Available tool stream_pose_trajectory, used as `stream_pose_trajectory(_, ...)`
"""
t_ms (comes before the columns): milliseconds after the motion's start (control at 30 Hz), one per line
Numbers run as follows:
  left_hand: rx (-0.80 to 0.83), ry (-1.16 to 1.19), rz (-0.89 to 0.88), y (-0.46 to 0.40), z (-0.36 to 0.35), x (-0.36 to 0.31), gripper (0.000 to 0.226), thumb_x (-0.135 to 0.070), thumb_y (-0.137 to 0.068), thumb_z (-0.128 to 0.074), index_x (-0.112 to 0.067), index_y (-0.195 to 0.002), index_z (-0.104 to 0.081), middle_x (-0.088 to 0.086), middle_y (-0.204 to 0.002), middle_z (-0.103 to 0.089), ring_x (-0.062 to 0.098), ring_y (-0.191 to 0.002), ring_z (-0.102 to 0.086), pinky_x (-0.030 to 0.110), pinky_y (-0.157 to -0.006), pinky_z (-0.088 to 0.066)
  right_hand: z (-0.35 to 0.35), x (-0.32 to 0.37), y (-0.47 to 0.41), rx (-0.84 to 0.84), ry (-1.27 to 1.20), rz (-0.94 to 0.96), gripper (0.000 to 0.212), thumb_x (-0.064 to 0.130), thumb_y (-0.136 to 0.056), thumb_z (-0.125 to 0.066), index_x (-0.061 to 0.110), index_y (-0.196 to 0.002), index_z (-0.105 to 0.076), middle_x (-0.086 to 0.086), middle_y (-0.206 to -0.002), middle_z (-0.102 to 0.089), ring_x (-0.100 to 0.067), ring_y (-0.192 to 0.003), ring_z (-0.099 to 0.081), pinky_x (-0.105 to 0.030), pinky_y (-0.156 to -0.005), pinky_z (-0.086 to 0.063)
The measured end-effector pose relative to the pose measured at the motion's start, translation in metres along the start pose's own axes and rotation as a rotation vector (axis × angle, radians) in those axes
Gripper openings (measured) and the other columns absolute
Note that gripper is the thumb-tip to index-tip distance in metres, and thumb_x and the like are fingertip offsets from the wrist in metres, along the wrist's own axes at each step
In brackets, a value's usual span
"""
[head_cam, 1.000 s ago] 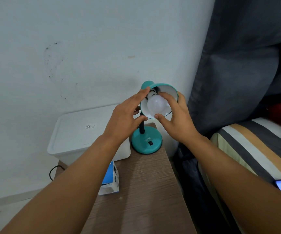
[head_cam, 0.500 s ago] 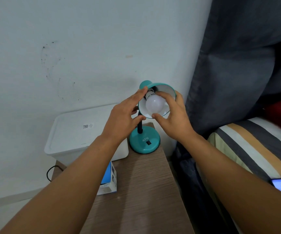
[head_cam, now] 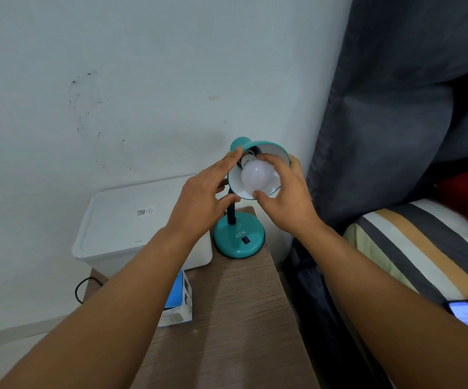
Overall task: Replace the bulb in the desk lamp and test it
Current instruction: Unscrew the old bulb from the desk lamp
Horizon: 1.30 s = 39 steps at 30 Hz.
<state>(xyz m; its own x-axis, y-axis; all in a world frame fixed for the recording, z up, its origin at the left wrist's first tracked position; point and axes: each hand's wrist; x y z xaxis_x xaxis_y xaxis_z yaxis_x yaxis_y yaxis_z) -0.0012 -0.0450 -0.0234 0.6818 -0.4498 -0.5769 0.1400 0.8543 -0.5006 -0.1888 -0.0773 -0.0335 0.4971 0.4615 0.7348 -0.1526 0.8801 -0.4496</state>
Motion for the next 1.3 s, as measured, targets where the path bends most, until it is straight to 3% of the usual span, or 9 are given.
stream_pose_trajectory(133,0.011,0.002,-0.001,-0.0007,0.0,0.001,0.092,-0.015,-0.082,-0.081,-0.048,-0.15,-0.029,-0.005,-0.146,-0.053,0.014,-0.12,-0.061,0.028,-0.102,-0.051,0.0015,-0.0019,0.0009,0.015,-0.011,-0.03,0.084,0.036,-0.071,-0.085,0.03,-0.141,-0.039,0.004,-0.143,-0.039,-0.012,-0.13,-0.04,-0.027,-0.104,-0.036)
stream_pose_trajectory(233,0.015,-0.009,0.007,-0.0004,-0.0001,0.0005,0.092,-0.014,-0.083,-0.08,-0.049,-0.15,-0.027,-0.005,-0.146,-0.053,0.013,-0.117,-0.062,0.027,-0.102,-0.051,0.0011,0.0007,0.0003,-0.01,0.027,-0.093,0.079,0.049,-0.07,-0.084,0.026,-0.135,-0.048,0.003,-0.137,-0.042,-0.008,-0.12,-0.043,-0.023,-0.095,-0.037)
stream_pose_trajectory(333,0.009,-0.015,0.01,0.0,-0.0012,0.0002,0.093,-0.014,-0.083,-0.08,-0.049,-0.151,-0.027,-0.005,-0.145,-0.054,0.013,-0.116,-0.062,0.026,-0.102,-0.051,0.0015,0.0035,-0.0011,0.002,0.036,-0.096,0.068,0.043,-0.073,-0.083,0.026,-0.132,-0.053,0.0,-0.136,-0.042,-0.011,-0.118,-0.045,-0.023,-0.093,-0.038)
stream_pose_trajectory(467,0.001,-0.017,0.015,0.0011,-0.0014,0.0017,0.094,-0.012,-0.082,-0.081,-0.047,-0.151,-0.028,-0.005,-0.145,-0.053,0.013,-0.12,-0.061,0.026,-0.103,-0.05,0.0033,0.0027,-0.0002,0.039,0.013,-0.026,0.068,0.024,-0.076,-0.081,0.033,-0.135,-0.048,-0.002,-0.143,-0.037,-0.019,-0.128,-0.044,-0.028,-0.105,-0.039)
stream_pose_trajectory(600,0.003,-0.019,0.011,0.0005,-0.0013,0.0019,0.093,-0.014,-0.082,-0.081,-0.048,-0.151,-0.028,-0.005,-0.146,-0.053,0.014,-0.12,-0.061,0.03,-0.103,-0.051,0.0029,0.0,0.0005,0.039,0.021,-0.06,0.084,0.039,-0.071,-0.085,0.029,-0.141,-0.039,0.003,-0.144,-0.037,-0.013,-0.129,-0.041,-0.027,-0.103,-0.037)
stream_pose_trajectory(700,0.008,-0.013,0.008,0.0003,-0.0025,0.0016,0.09,-0.016,-0.084,-0.08,-0.046,-0.152,-0.028,-0.006,-0.146,-0.053,0.014,-0.12,-0.061,0.031,-0.102,-0.051,0.0006,0.0016,-0.0003,0.008,0.06,-0.122,0.08,0.052,-0.07,-0.082,0.024,-0.136,-0.046,0.004,-0.138,-0.041,-0.012,-0.122,-0.045,-0.026,-0.097,-0.04)
stream_pose_trajectory(933,-0.006,-0.023,0.02,0.0028,-0.0008,0.0019,0.092,-0.013,-0.083,-0.08,-0.046,-0.151,-0.028,-0.006,-0.145,-0.054,0.012,-0.119,-0.061,0.023,-0.102,-0.049,0.0046,0.0061,-0.0002,0.037,0.046,-0.041,0.068,0.027,-0.077,-0.08,0.028,-0.135,-0.046,-0.002,-0.14,-0.04,-0.021,-0.125,-0.046,-0.037,-0.104,-0.044)
stream_pose_trajectory(1100,-0.009,-0.014,0.004,0.0027,-0.0014,0.0022,0.093,-0.014,-0.083,-0.081,-0.048,-0.151,-0.028,-0.008,-0.146,-0.053,0.011,-0.121,-0.06,0.026,-0.102,-0.051,0.0033,0.0029,0.0031,0.019,-0.002,-0.081,0.088,0.04,-0.07,-0.086,0.025,-0.142,-0.037,0.005,-0.144,-0.04,-0.002,-0.121,-0.037,-0.022,-0.098,-0.037)
stream_pose_trajectory(1300,-0.015,-0.012,0.028,0.0034,-0.0018,0.0014,0.091,-0.014,-0.082,-0.081,-0.044,-0.152,-0.03,-0.003,-0.144,-0.055,0.013,-0.118,-0.063,0.025,-0.102,-0.051,0.0007,0.0041,0.0007,0.003,0.008,-0.05,0.068,0.029,-0.075,-0.085,0.022,-0.131,-0.046,-0.001,-0.134,-0.045,-0.004,-0.111,-0.042,-0.016,-0.091,-0.035)
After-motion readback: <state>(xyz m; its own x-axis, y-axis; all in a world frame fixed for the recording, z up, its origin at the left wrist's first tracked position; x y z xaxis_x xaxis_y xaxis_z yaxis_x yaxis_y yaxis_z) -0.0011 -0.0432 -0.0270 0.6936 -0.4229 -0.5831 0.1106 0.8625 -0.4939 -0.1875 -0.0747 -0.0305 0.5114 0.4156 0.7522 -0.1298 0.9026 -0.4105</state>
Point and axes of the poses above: each hand's wrist, its own y-axis away from the middle knuckle, its own z-axis out of the back of the hand, x = y × z
